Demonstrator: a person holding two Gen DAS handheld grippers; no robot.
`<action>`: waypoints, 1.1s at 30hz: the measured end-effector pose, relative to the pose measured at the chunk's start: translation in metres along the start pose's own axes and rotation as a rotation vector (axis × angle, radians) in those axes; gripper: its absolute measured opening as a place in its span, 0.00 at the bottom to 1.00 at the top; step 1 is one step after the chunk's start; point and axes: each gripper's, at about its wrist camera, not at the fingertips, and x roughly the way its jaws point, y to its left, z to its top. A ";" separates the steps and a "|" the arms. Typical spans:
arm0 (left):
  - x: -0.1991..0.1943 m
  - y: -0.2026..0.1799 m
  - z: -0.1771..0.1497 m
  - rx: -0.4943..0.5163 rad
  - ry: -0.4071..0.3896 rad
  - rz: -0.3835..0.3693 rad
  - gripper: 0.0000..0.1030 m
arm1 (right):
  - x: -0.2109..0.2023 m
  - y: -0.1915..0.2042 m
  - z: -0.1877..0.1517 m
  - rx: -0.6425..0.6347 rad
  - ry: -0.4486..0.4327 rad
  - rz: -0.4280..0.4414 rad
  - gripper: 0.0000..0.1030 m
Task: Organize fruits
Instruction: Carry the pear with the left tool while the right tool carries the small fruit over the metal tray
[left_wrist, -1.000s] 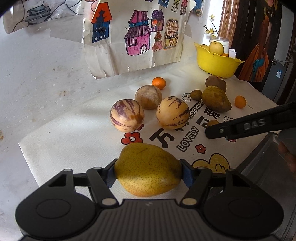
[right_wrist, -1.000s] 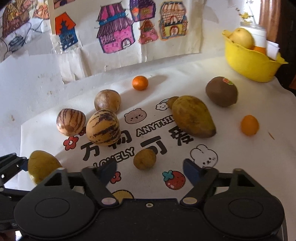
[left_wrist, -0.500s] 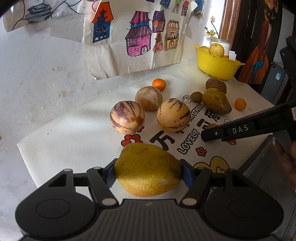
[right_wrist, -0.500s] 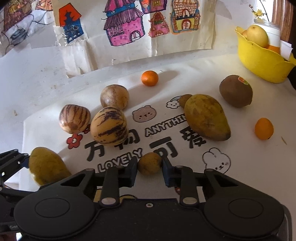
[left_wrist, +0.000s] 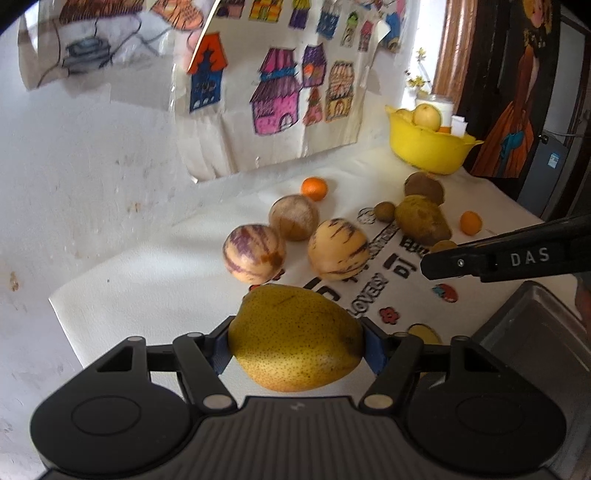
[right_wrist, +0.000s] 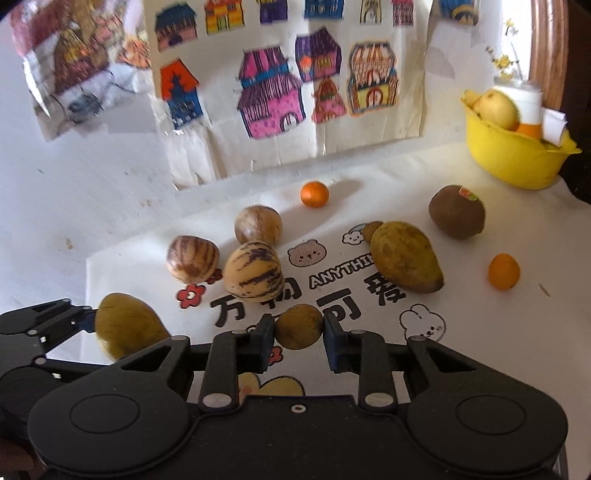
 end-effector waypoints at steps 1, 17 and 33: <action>-0.004 -0.003 0.001 0.005 -0.006 -0.004 0.70 | -0.008 0.001 -0.001 0.002 -0.010 -0.001 0.29; -0.065 -0.081 -0.024 0.127 -0.042 -0.125 0.70 | -0.119 -0.013 -0.060 0.068 -0.129 -0.082 0.29; -0.061 -0.119 -0.067 0.207 0.034 -0.129 0.70 | -0.120 -0.036 -0.146 0.163 -0.029 -0.125 0.29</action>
